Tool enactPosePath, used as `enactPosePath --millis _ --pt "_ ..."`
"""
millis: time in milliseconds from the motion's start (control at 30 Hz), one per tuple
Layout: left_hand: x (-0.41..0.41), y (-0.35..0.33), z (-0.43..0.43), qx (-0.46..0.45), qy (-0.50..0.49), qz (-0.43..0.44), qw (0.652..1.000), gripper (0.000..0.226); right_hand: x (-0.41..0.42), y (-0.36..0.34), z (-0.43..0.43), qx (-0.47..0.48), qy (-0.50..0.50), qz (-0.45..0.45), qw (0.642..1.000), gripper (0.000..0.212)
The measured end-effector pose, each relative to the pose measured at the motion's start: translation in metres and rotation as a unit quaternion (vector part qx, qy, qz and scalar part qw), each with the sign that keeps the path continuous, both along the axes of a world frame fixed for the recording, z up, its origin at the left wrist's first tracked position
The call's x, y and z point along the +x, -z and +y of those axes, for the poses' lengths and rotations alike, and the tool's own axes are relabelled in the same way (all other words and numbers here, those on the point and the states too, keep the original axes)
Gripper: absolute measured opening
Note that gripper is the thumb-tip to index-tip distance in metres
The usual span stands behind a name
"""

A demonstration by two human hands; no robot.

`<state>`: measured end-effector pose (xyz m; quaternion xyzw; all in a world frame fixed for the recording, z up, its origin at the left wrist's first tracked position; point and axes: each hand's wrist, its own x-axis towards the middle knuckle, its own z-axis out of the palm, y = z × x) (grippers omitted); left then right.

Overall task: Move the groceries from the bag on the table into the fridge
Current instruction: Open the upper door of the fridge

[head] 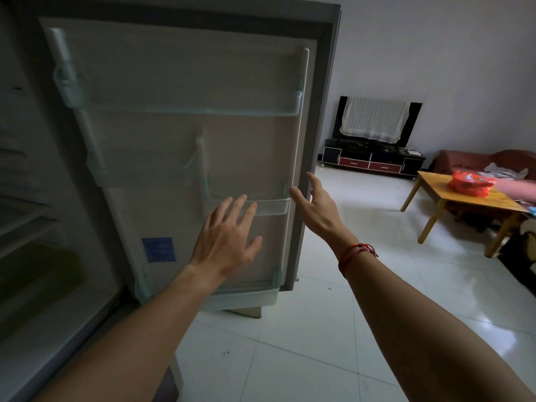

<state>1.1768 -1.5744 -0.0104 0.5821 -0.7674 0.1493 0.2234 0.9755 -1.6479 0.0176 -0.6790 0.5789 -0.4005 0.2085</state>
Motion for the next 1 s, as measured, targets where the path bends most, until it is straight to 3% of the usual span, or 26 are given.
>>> enactPosePath --millis 433,1000 --pt "0.110 -0.026 0.152 -0.036 -0.090 0.059 0.994 0.077 0.089 -0.015 0.134 -0.055 -0.095 0.179 0.978 0.079" --pt "0.225 -0.040 0.351 -0.058 -0.240 0.061 0.967 0.072 0.202 -0.022 0.272 -0.129 -0.219 0.254 0.933 0.077"
